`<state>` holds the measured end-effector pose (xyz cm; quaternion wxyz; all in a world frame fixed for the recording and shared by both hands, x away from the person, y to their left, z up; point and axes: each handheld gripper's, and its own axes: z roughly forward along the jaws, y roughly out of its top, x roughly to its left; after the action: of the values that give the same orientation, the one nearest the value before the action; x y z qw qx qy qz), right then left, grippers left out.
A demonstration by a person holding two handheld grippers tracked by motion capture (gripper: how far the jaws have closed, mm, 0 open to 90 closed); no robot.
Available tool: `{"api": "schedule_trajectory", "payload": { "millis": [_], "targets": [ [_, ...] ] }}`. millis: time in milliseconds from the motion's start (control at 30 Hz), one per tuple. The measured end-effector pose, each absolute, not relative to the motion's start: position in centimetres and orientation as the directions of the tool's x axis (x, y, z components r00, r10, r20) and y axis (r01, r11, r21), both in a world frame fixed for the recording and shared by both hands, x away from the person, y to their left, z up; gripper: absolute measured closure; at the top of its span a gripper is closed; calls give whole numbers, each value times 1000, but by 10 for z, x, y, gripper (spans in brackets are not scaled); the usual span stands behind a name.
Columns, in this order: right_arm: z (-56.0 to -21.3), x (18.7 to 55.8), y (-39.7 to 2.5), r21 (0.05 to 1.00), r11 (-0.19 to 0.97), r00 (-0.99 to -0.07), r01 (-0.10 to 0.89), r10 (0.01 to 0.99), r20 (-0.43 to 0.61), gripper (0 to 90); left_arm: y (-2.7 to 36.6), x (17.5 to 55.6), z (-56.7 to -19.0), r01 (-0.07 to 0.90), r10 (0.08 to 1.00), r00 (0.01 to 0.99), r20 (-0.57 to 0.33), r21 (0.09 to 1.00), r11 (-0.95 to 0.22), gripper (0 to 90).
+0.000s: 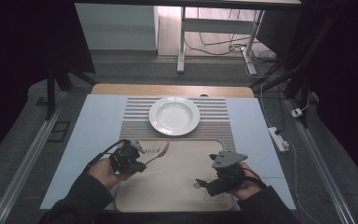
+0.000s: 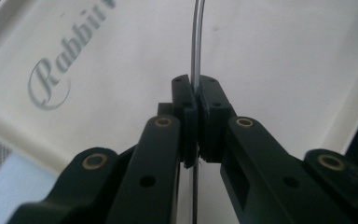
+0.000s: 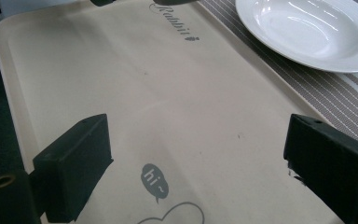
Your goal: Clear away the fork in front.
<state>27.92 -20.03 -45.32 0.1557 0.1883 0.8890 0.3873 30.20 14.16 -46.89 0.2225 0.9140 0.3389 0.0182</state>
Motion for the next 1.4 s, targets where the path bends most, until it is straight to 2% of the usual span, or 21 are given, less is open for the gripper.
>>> {"api": "schedule_trajectory", "payload": {
  "millis": [367, 633, 800, 1167, 1400],
  "targets": [
    [-452, 273, -213, 747, 623, -868, 233, 480, -130, 76, 151, 299, -485, 777, 776, 604, -183, 352, -521, 868],
    [-454, 268, -220, 747, 618, -858, 246, 497, -129, 73, 151, 297, -498, 851, 832, 501, -239, 310, -424, 867],
    [-454, 267, -223, 748, 614, -855, 251, 503, -126, 72, 150, 296, -506, 880, 863, 447, -234, 286, -379, 866],
    [-455, 265, -224, 742, 622, -859, 250, 497, -128, 72, 151, 293, -508, 886, 876, 423, -231, 306, -348, 837],
    [-455, 265, -225, 740, 625, -860, 248, 494, -130, 72, 149, 293, -504, 865, 853, 460, -247, 339, -369, 689]
  ]
}}
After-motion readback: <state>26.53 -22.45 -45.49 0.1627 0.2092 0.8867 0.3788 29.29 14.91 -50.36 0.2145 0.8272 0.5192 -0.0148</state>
